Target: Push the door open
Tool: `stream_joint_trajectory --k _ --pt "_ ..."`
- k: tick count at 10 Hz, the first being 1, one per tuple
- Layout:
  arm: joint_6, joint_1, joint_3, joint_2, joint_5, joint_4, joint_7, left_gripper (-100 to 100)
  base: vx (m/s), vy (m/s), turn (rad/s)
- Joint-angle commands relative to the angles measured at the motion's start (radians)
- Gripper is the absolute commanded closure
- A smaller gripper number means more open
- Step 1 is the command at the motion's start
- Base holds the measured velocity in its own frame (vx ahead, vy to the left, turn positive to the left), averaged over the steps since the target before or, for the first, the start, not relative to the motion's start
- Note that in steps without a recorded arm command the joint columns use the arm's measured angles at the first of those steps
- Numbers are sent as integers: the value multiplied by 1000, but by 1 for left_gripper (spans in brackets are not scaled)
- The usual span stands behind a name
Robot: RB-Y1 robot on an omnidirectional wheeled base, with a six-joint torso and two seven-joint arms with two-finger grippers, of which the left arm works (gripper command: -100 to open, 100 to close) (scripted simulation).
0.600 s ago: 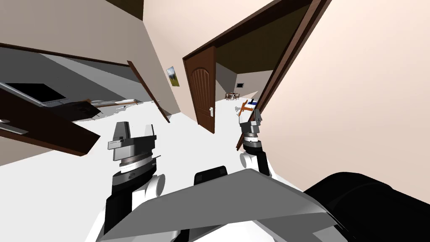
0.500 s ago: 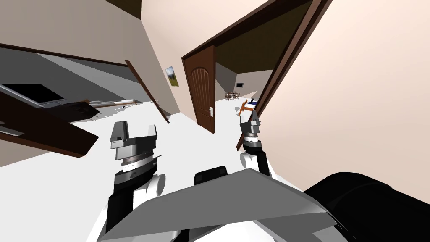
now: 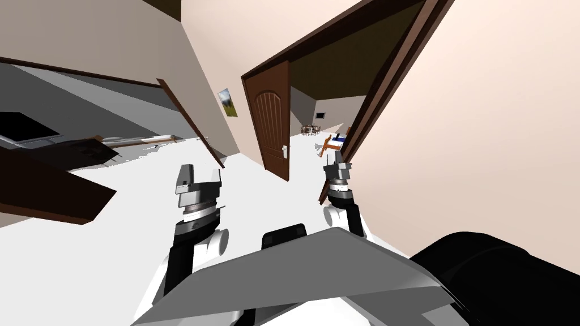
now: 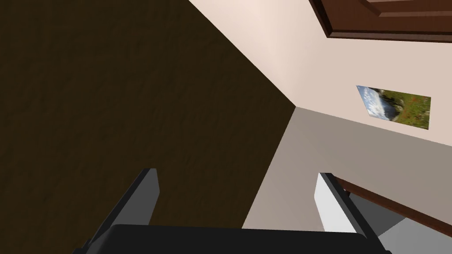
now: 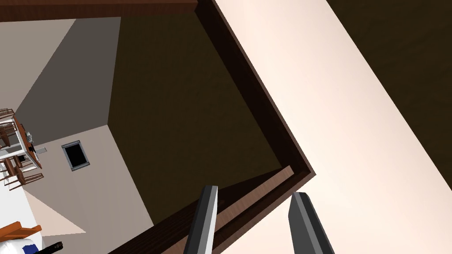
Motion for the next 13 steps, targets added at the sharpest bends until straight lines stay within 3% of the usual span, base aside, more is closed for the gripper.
stream_joint_trajectory --k 1,13 --pt "4 -23 -10 10 -1 42 -2 -100 154 37 -91" --pt "17 -166 -46 46 1 288 -5 -100 98 39 -68"
